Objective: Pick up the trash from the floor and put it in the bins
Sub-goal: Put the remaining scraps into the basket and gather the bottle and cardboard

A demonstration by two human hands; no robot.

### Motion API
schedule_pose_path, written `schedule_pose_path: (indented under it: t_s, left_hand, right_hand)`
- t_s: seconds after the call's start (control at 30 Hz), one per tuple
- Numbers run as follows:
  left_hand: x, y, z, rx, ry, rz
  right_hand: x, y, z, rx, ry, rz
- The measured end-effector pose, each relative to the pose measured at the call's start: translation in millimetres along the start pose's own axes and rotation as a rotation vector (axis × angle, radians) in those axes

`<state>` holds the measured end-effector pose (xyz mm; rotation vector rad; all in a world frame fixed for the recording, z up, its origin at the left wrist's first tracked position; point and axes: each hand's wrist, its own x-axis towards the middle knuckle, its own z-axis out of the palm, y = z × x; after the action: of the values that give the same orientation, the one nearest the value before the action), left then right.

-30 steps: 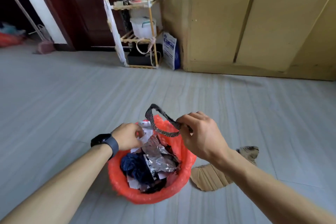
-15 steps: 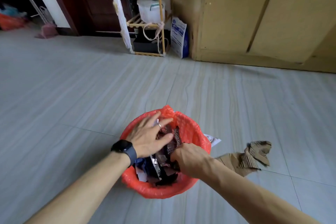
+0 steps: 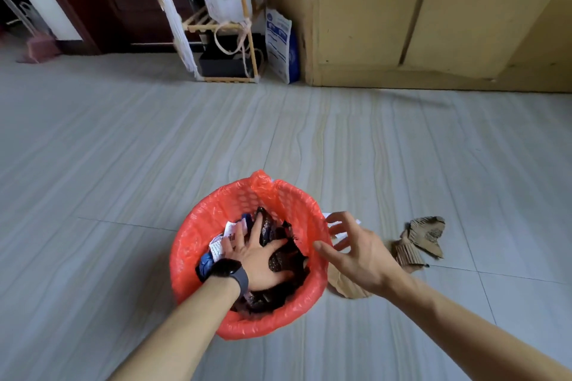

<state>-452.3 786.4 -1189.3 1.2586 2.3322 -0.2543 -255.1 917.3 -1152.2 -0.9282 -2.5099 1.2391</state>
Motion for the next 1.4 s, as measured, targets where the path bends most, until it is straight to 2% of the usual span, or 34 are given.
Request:
schedule_pose_path:
  t_s: [0.1,0.2,0.3,0.4,0.5,0.57,0.67,0.8,0.9,1.07,1.2,1.27,1.4]
  left_hand:
    - [-2.2,10.9,-36.4,-0.240,0.195,-0.053]
    - [-6.8,20.5,-79.1,-0.221,0.432,-0.068]
    - [-7.1,41.1,-121.6,-0.113,0.517,-0.069]
    - [8.4,88.4,-147.4,-0.010,0.575,0.061]
    - [44.3,156.3,-138.0,-0.006,0.510,0.225]
    - [72.3,190.9,-110.2,0.047,0.352,0.230]
    - [114.8,221.3,-43.7,0.167,0.063,0.141]
    - [154.5,219.7,19.5,0.189,-0.065,-0.032]
    - [178.3,202.8,38.1,0.086,-0.035,-0.140]
    - [164.1,197.9,68.0,0.007,0.174,-0.011]
    - [148.9,213.1,65.9,0.067,0.172,0.051]
    - [144.0,226.3,58.2,0.025,0.178,0.080]
    - [112.8,256.1,18.2,-0.174,0.313,0.237]
  right_hand:
    - [-4.0,11.0,0.8,-0.057,0.018,-0.010]
    - [-10.6,46.3,-10.5,-0.188,0.042,0.036]
    - [-19.3,105.2,-33.7,-0.284,0.022,0.285]
    - [-35.0,159.7,-51.3,-0.427,-0.038,0.537]
    - [-62.2,207.4,-56.8,-0.468,-0.109,0.778]
    - [-86.2,233.4,-50.9,-0.398,-0.161,0.884]
    - [-116.5,255.9,-33.8,-0.398,-0.179,0.871]
    - [-109.7,262.4,-36.6,-0.363,-0.146,0.846]
    - [-103.3,266.7,-35.7,-0.329,-0.167,0.847]
    - [-113.0,275.5,-37.1,-0.354,-0.193,0.848]
    - [-118.4,277.2,-35.1,-0.338,-0.201,0.848]
    - [-119.9,278.1,-36.1,-0.324,-0.207,0.861]
    - [-119.8,267.7,-46.8,-0.340,-0.202,0.880]
